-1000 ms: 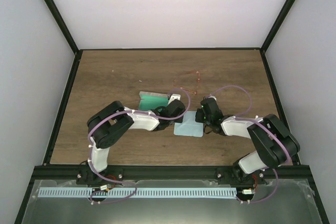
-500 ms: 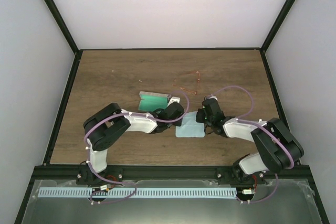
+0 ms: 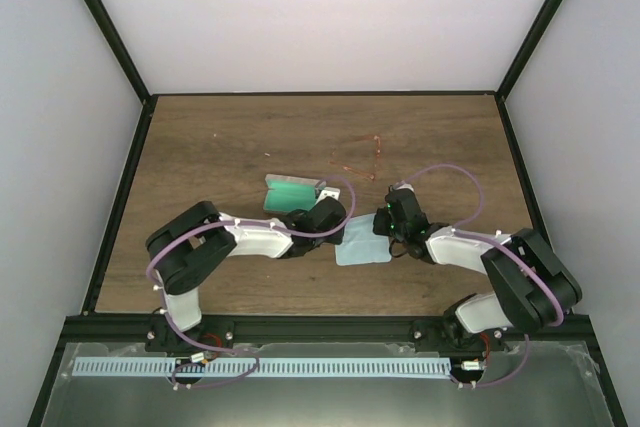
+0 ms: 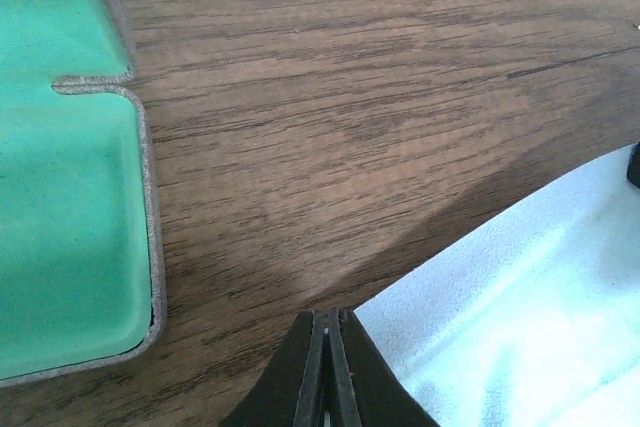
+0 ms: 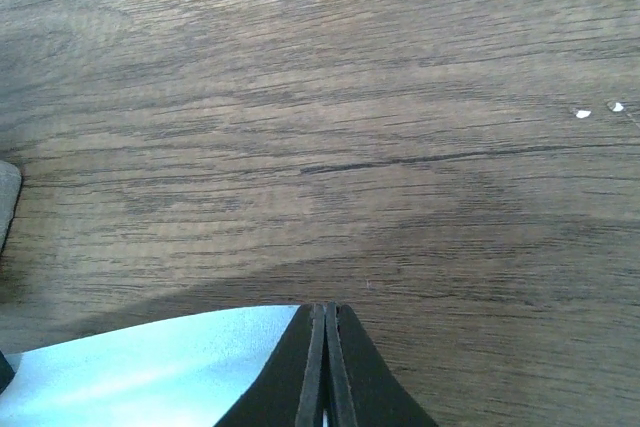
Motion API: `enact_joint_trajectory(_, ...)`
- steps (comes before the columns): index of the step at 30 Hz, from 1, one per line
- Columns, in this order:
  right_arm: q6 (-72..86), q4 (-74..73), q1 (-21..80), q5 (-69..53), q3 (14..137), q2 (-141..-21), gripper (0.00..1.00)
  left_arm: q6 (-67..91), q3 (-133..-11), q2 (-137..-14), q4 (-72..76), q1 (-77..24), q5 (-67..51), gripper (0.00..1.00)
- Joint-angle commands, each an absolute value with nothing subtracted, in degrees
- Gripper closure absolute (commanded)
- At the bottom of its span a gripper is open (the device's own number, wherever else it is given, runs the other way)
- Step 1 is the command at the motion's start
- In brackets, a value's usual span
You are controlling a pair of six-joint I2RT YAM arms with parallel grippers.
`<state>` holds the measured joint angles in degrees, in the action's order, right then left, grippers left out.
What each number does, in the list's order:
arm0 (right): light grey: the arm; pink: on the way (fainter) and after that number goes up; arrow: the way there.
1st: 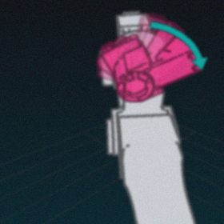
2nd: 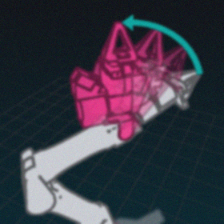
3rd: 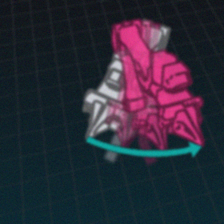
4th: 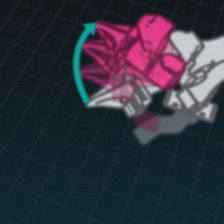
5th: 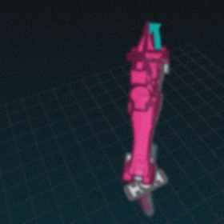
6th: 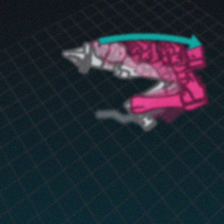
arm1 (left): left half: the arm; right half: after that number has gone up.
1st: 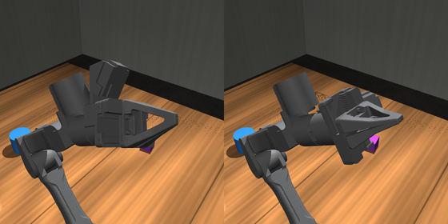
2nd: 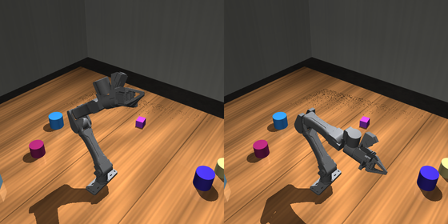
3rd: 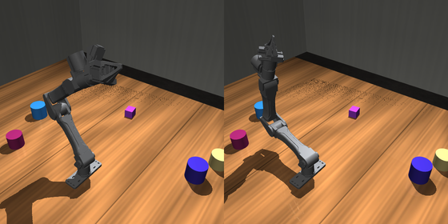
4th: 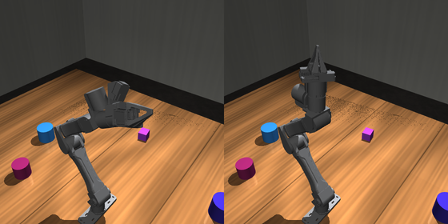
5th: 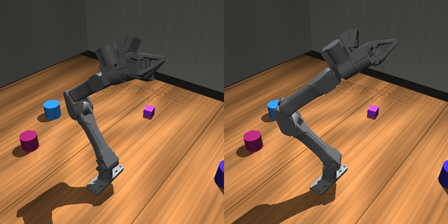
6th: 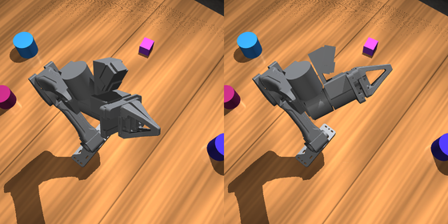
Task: Organize the sunglasses
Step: Fold the glasses cleaning cloth at the center of the board.
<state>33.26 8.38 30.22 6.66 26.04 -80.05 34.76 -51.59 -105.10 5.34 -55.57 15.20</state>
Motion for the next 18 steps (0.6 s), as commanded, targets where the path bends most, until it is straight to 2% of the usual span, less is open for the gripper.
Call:
enact_joint_trajectory(1, 33.39, 8.07, 30.71, 7.3, 25.82, -78.54, 0.98, 35.33, -50.84, -103.64, 5.83, -55.9, 15.24, 0.96)
enact_joint_trajectory(18, 33.44, 7.82, 30.87, 8.31, 26.47, -78.37, 0.98, 33.67, -57.22, -105.69, 1.67, -55.81, 19.7, 0.96)
